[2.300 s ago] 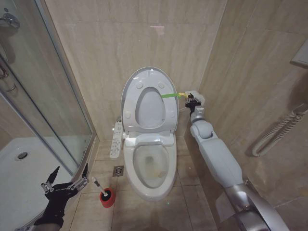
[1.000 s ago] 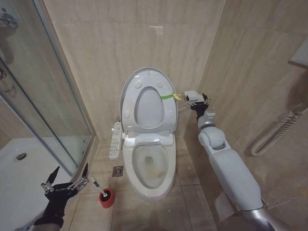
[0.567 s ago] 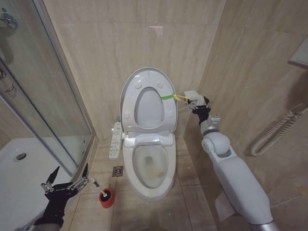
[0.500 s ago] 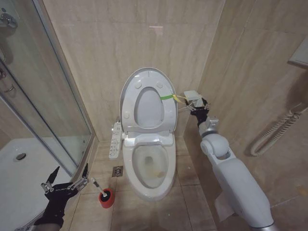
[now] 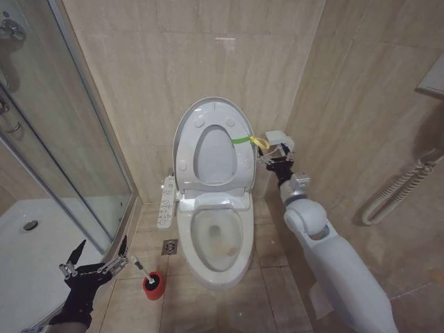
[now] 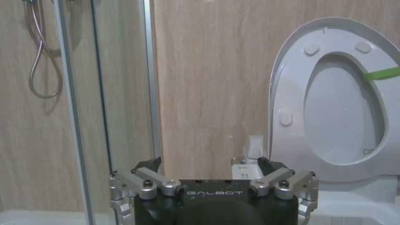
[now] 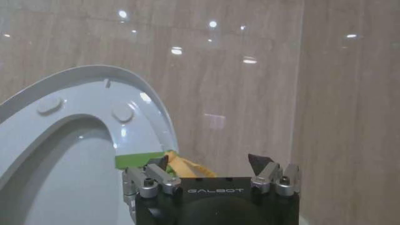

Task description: Open the toilet lid, clean the toilet bowl with a toilet brush, close the toilet lid, and flush.

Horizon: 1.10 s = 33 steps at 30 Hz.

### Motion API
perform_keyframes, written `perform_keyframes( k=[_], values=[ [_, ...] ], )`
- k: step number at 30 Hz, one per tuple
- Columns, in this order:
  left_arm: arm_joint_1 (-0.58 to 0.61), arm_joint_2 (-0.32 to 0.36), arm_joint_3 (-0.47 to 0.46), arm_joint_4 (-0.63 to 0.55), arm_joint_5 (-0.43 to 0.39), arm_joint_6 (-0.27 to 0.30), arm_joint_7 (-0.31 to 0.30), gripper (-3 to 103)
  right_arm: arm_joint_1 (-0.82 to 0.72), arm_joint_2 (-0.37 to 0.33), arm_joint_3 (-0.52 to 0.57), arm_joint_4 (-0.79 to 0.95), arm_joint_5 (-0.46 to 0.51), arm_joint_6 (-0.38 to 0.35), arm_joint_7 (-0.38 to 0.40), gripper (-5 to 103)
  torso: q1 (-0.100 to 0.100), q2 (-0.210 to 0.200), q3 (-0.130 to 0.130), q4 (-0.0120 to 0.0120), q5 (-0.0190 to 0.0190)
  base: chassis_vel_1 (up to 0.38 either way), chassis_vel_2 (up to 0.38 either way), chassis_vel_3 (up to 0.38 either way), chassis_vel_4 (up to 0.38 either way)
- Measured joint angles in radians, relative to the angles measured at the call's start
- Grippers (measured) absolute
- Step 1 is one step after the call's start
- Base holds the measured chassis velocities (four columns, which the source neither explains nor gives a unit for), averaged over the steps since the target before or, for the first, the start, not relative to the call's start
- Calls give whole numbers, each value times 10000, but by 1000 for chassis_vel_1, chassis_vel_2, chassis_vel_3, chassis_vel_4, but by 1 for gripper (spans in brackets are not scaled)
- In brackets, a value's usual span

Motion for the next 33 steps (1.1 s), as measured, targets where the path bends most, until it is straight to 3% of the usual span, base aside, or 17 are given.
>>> perform_keyframes(
  k=[7, 17, 25, 33],
  values=[
    [0, 0, 0, 0, 0, 0, 0, 100, -1587, -162, 1144, 840, 206, -9, 8, 88, 0, 0, -1, -2, 3, 0, 0, 0, 0],
    [0, 0, 0, 0, 0, 0, 0, 100, -3212, -127, 1739, 1910, 277, -45, 36, 88, 0, 0, -1, -1, 1, 0, 0, 0, 0],
    [0, 0, 0, 0, 0, 0, 0, 100, -4666, 478, 1792, 2545, -300, 284, 16, 88, -1, 0, -1, -1, 1, 0, 0, 0, 0],
    [0, 0, 0, 0, 0, 0, 0, 100, -5069, 852, 1910, 2716, -532, 343, -16, 88, 0, -1, -1, 0, 1, 0, 0, 0, 0]
  ],
)
